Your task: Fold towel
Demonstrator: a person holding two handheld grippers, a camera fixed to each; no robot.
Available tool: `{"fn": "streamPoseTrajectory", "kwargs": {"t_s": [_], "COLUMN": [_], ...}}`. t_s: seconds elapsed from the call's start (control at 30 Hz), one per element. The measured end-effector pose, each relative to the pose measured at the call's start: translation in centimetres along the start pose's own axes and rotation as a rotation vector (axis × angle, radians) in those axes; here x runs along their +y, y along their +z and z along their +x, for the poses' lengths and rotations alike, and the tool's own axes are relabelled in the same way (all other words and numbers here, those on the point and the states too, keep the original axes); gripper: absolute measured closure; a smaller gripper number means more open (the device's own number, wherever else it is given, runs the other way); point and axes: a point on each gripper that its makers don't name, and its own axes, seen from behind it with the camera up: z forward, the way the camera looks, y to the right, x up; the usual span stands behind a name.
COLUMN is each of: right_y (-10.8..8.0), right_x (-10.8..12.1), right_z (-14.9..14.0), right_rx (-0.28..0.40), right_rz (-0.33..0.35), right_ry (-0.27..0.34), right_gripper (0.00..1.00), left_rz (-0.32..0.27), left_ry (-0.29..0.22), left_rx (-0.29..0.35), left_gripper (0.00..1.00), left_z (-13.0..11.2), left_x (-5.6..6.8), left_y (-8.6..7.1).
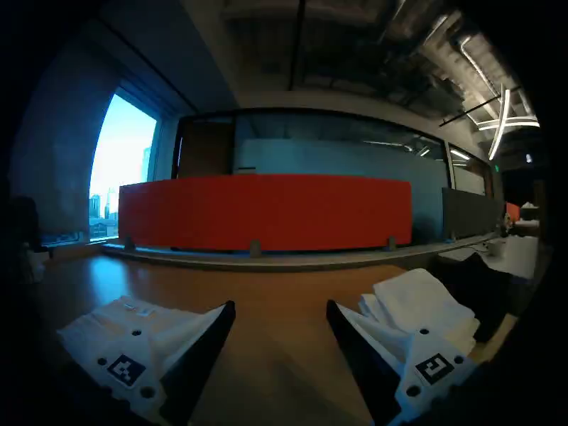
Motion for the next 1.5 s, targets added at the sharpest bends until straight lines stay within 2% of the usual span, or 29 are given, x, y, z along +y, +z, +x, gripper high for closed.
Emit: {"fn": "streamPoseTrajectory", "kwargs": {"t_s": [0.87, 0.97, 1.07, 1.17, 1.5], "right_y": [0.0, -0.1, 0.0, -0.1, -0.4], "right_x": [0.0, 0.0, 0.3, 0.5, -0.3], "right_z": [0.2, 0.2, 0.1, 1.1, 8.0], "right_rx": [0.001, -0.001, -0.012, -0.021, -0.038], "right_rz": [-0.001, -0.004, -0.012, -0.018, -0.005], "right_ry": [0.0, -0.001, -0.008, -0.023, -0.042], "right_gripper": [0.01, 0.01, 0.01, 0.01, 0.01], "left_rz": [0.001, 0.009, 0.037, 0.046, 0.037], "left_ry": [0.001, 0.001, 0.009, 0.024, 0.005], "left_rx": [0.0, -0.002, -0.011, -0.007, -0.016], "left_gripper": [0.03, 0.03, 0.03, 0.03, 0.03], "left_z": [0.2, 0.2, 0.4, 1.8, 8.7], "left_x": [0.1, -0.2, -0.9, -1.3, -1.0], "left_y": [0.0, -0.1, -0.2, -0.2, -0.3]}}
